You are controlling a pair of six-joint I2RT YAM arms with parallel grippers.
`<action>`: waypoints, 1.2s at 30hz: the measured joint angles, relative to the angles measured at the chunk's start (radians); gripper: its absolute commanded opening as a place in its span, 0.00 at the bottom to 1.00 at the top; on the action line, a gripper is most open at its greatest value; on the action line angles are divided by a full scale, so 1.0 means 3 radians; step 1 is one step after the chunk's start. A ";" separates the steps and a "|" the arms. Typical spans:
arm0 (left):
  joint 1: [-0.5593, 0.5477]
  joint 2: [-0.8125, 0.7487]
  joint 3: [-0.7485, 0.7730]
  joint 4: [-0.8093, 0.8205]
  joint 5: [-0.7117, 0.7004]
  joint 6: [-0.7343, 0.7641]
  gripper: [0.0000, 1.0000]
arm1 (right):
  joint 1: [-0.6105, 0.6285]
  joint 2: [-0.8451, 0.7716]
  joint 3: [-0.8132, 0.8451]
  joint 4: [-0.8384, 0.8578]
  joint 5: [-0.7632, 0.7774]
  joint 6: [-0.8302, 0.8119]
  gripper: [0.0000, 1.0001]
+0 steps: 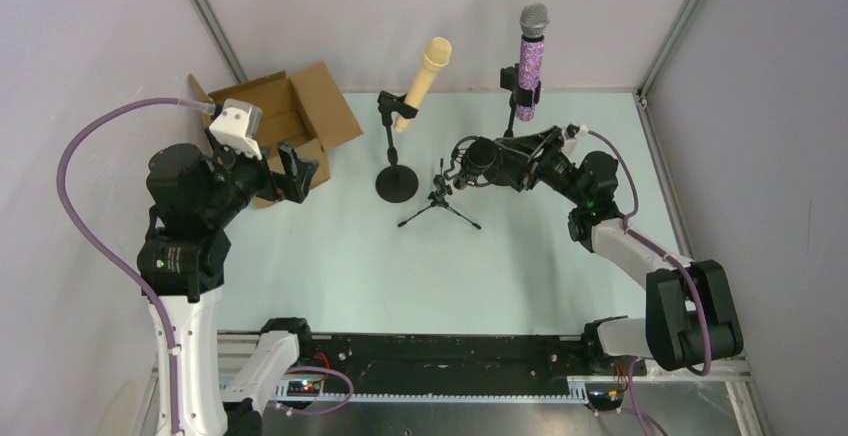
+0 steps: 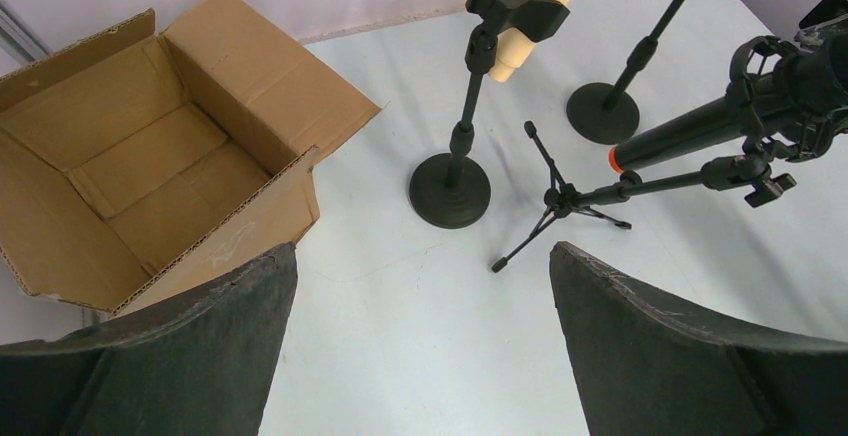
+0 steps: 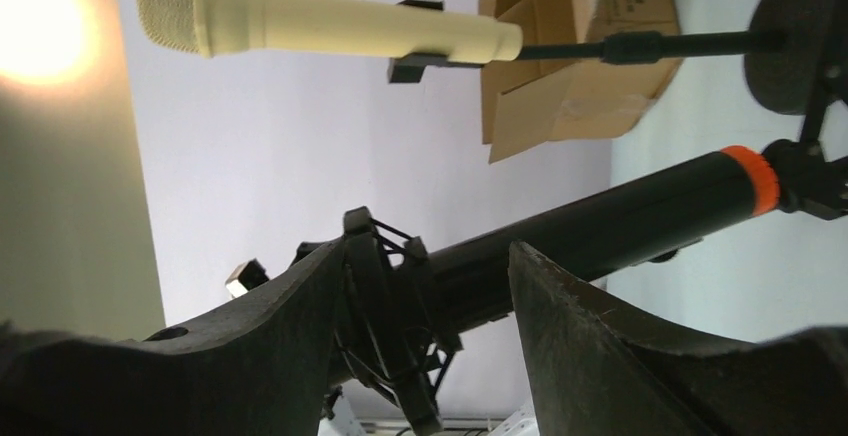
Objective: Attach the microphones to the stand
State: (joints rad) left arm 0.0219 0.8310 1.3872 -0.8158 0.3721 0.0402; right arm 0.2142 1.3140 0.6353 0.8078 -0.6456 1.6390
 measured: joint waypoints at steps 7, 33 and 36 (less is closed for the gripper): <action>0.0000 0.0001 0.0000 0.0022 0.0006 -0.0022 1.00 | -0.0155 -0.0014 0.0042 -0.0407 0.0004 -0.0209 0.68; 0.0000 0.0043 -0.0055 0.0036 0.0004 -0.0019 1.00 | -0.0373 -0.0205 0.0165 -0.1185 0.0038 -0.0787 0.85; 0.0000 0.0043 -0.0056 0.0038 0.0005 -0.0020 1.00 | -0.0361 -0.0216 0.0165 -0.1235 0.0043 -0.0829 0.85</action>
State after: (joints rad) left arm 0.0219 0.8440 1.3705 -0.8043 0.3737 0.0341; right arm 0.1059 1.2491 0.6849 0.4374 -0.6327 1.3903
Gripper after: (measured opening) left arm 0.996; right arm 0.850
